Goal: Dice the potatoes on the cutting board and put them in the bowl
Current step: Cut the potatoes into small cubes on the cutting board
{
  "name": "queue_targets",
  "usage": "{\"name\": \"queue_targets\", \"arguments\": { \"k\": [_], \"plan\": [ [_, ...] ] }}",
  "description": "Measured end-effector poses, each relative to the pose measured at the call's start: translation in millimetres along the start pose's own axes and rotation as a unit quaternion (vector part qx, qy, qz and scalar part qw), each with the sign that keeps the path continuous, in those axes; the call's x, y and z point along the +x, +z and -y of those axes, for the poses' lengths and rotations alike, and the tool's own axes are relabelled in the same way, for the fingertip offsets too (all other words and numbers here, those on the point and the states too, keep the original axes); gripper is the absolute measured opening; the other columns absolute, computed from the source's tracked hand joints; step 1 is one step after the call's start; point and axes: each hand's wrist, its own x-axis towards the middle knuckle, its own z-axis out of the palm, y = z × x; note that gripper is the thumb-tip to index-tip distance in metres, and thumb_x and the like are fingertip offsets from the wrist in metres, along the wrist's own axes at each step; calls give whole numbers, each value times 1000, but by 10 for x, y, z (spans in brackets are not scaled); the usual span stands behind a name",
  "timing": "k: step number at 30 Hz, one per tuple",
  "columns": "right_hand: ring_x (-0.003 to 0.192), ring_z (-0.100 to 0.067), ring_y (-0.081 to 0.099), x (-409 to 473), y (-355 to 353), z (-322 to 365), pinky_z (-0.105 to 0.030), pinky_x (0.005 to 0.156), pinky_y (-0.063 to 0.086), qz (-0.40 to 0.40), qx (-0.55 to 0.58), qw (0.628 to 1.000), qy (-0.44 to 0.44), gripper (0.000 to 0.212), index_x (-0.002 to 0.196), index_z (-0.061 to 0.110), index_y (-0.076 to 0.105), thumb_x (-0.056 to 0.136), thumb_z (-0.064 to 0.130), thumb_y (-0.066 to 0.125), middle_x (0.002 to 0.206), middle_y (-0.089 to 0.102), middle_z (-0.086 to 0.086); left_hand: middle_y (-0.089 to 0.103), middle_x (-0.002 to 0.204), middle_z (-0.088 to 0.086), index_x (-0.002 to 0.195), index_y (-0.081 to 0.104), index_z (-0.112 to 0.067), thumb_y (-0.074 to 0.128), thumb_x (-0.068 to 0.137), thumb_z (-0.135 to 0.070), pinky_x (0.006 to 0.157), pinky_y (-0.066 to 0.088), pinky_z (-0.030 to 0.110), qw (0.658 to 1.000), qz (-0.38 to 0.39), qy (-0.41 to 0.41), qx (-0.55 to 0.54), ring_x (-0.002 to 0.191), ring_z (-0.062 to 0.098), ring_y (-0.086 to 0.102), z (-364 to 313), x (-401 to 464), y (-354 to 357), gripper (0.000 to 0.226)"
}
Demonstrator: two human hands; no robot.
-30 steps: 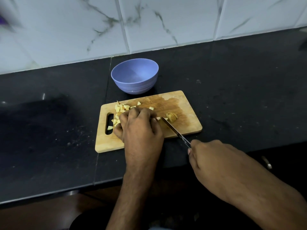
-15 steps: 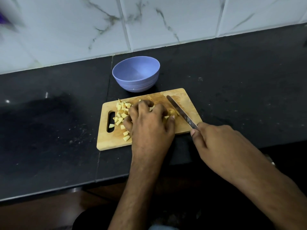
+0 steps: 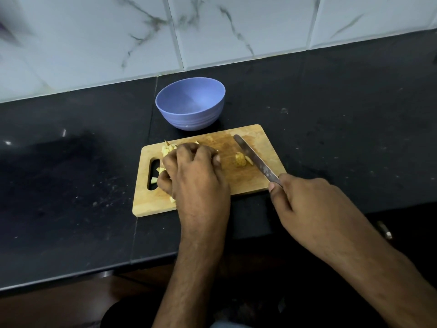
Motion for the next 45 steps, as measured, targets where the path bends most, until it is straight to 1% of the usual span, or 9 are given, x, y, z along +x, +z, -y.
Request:
{"name": "queue_targets", "arguments": {
  "k": [3, 7, 11, 19, 23, 29, 35, 42, 45],
  "plan": [
    [46, -4, 45, 1, 11, -4, -17, 43, 26, 3, 8, 1000, -1, 25, 88, 31, 39, 104, 45, 25, 60, 44, 9, 53, 134, -6, 125, 63, -30, 55, 99, -44, 106, 22, 49, 997, 44, 59, -2, 134, 20, 30, -48, -11, -22, 32],
    [48, -4, 47, 4, 38, -32, -16, 45, 27, 5, 12, 1000, -5, 25, 90, 31, 41, 104, 46, 26, 62, 46, 10, 57, 134, -11, 138, 52, -30, 53, 99, -39, 109, 21, 48, 984, 101, 142, 34, 138, 15, 29, -100, -14, -15, 40],
    [48, -5, 46, -25, 42, -33, -17, 45, 26, -1, -6, 1000, -13, 30, 96, 29, 51, 104, 44, 26, 61, 47, 9, 60, 129, -14, 131, 58, -30, 56, 99, -30, 107, 22, 44, 987, 101, 128, 2, 133, 11, 35, -75, 32, 14, 31],
    [49, -6, 49, -17, 45, -27, -17, 46, 30, 5, -1, 1000, -10, 28, 89, 30, 47, 103, 45, 28, 62, 50, 7, 52, 113, -9, 110, 50, -29, 54, 90, -43, 101, 30, 44, 990, 87, 109, 18, 113, 14, 43, -118, 19, 30, 24],
    [50, -5, 46, -97, 24, -28, -16, 48, 27, 11, -1, 1000, -16, 25, 89, 32, 42, 103, 45, 26, 62, 47, 8, 51, 108, -10, 102, 53, -30, 57, 90, -37, 95, 25, 38, 992, 70, 106, 7, 110, 13, 42, -97, 18, 35, 14],
    [48, -6, 46, -101, 9, -7, -17, 46, 27, 14, 7, 1000, -13, 26, 81, 33, 35, 103, 45, 27, 60, 48, 6, 59, 114, -14, 112, 68, -33, 60, 97, -37, 96, 20, 35, 994, 65, 82, -22, 119, 10, 42, 9, 25, 6, 17],
    [50, -5, 48, -113, -23, 2, -18, 46, 30, 17, -5, 1000, -16, 23, 86, 34, 37, 103, 45, 27, 62, 49, 7, 62, 87, -23, 87, 65, -36, 67, 93, -44, 88, 12, 25, 991, 33, 36, -128, 101, 0, 46, 49, 11, -45, 10],
    [50, -5, 51, 1, 73, -14, -16, 46, 32, 19, 8, 1000, -6, 30, 104, 29, 58, 103, 42, 30, 63, 52, 8, 64, 114, -15, 112, 71, -31, 48, 104, -37, 95, 17, 34, 994, 56, 64, -74, 120, 11, 44, 78, 12, -4, 26],
    [48, -4, 49, -21, 68, -23, -15, 45, 29, 11, 11, 1000, -19, 31, 104, 30, 58, 104, 42, 29, 61, 50, 9, 63, 120, -18, 120, 66, -32, 54, 101, -35, 98, 16, 33, 992, 60, 70, -91, 124, 9, 42, 104, -3, -54, 23]
  ]
}}
